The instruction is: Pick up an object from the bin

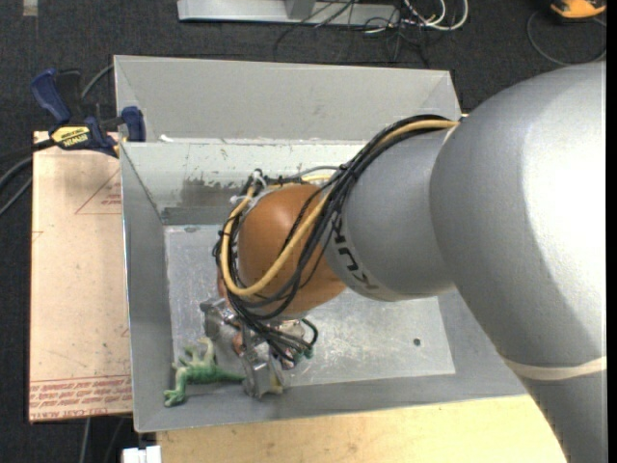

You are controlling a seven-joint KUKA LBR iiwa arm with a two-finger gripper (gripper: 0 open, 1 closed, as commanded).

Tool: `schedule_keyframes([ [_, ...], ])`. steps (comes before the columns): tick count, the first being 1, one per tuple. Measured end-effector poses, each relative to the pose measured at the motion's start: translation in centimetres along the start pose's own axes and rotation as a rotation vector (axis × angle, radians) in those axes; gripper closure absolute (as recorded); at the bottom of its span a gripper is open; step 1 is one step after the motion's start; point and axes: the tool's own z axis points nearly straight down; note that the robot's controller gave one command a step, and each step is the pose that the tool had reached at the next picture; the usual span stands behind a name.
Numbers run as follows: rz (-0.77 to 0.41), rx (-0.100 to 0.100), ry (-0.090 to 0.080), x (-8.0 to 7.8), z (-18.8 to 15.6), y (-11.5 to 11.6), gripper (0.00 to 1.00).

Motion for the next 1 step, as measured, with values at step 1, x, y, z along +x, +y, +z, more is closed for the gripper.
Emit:
schedule_keyframes([
  [1,-0.263,0.003,-0.014,-0.36,0.35,2.05,0.0],
])
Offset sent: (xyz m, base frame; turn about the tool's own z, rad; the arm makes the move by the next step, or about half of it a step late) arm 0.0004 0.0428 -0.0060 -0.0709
